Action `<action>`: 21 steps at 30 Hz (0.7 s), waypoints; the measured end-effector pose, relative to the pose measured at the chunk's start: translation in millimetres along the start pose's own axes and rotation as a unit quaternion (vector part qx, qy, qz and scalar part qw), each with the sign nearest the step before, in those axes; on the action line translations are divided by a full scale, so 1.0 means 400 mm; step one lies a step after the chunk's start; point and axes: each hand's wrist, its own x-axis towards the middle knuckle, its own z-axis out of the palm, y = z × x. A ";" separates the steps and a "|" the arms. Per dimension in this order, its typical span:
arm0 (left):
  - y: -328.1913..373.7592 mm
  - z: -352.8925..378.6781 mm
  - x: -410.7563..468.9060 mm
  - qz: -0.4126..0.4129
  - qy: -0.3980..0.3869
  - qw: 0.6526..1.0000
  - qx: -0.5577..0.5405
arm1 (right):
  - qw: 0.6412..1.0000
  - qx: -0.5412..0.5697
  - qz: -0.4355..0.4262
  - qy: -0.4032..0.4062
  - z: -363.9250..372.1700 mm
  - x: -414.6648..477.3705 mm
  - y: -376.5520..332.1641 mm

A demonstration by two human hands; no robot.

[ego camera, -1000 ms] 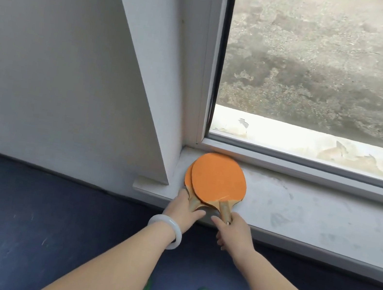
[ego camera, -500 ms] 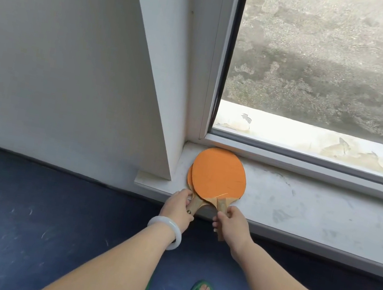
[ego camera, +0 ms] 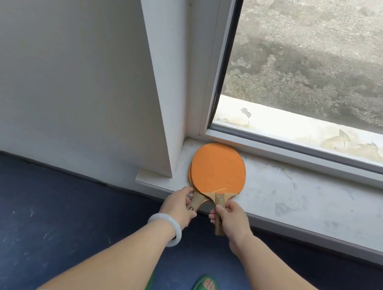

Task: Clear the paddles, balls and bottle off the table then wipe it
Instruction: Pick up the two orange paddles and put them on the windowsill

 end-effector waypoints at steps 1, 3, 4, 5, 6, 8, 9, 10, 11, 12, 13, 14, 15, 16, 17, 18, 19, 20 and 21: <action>-0.001 0.000 0.000 0.000 0.000 1.000 0.002 | 1.000 0.008 0.005 -0.006 0.003 0.001 0.001; -0.004 0.000 0.000 -0.001 -0.008 1.000 0.005 | 1.000 0.021 0.015 -0.015 0.011 0.000 0.001; -0.005 -0.001 -0.001 0.000 -0.013 1.000 0.005 | 1.000 0.021 0.017 -0.015 0.014 0.000 0.000; -0.008 -0.002 -0.001 0.002 -0.017 1.000 0.005 | 1.000 0.018 0.017 -0.014 0.018 -0.001 -0.001; -0.010 -0.003 -0.002 0.004 -0.018 1.000 0.007 | 1.000 0.015 0.018 -0.011 0.021 -0.002 -0.001; -0.013 -0.008 -0.002 0.008 -0.018 1.000 0.010 | 1.000 -0.001 0.019 -0.003 0.021 -0.003 -0.003; -0.013 -0.011 -0.003 0.011 -0.018 1.000 0.015 | 1.000 -0.011 0.021 0.002 0.021 -0.005 -0.005; -0.012 -0.014 -0.004 0.015 -0.019 0.999 0.022 | 0.999 -0.022 0.023 0.008 0.020 -0.007 -0.007; -0.012 -0.018 -0.005 0.017 -0.021 0.999 0.029 | 0.999 -0.033 0.026 0.013 0.018 -0.009 -0.008; -0.011 -0.021 -0.007 0.019 -0.021 0.999 0.036 | 0.998 -0.046 0.027 0.020 0.017 -0.010 -0.009; -0.010 -0.024 -0.008 0.022 -0.021 0.999 0.043 | 0.997 -0.062 0.026 0.028 0.016 -0.010 -0.010; -0.009 -0.027 -0.008 0.027 -0.022 0.998 0.050 | 0.996 -0.076 0.025 0.037 0.014 -0.011 -0.010; -0.008 -0.030 -0.008 0.032 -0.022 0.998 0.056 | 0.995 -0.085 0.024 0.044 0.012 -0.011 -0.009; -0.007 -0.033 -0.009 0.037 -0.024 0.997 0.061 | 0.995 -0.089 0.023 0.049 0.011 -0.013 -0.008; -0.005 -0.036 -0.010 0.042 -0.024 0.997 0.064 | 0.994 -0.088 0.024 0.053 0.009 -0.014 -0.007; -0.003 -0.039 -0.012 0.046 -0.023 0.997 0.066 | 0.995 -0.085 0.025 0.055 0.007 -0.016 -0.006; 0.000 -0.042 -0.014 0.050 -0.021 0.996 0.066 | 0.995 -0.078 0.027 0.055 0.004 -0.019 -0.006; 0.003 -0.044 -0.017 0.054 -0.019 0.996 0.065 | 0.996 -0.072 0.028 0.054 0.000 -0.023 -0.006; 0.007 -0.047 -0.020 0.057 -0.017 0.996 0.063 | 0.996 -0.067 0.027 0.052 -0.003 -0.028 -0.006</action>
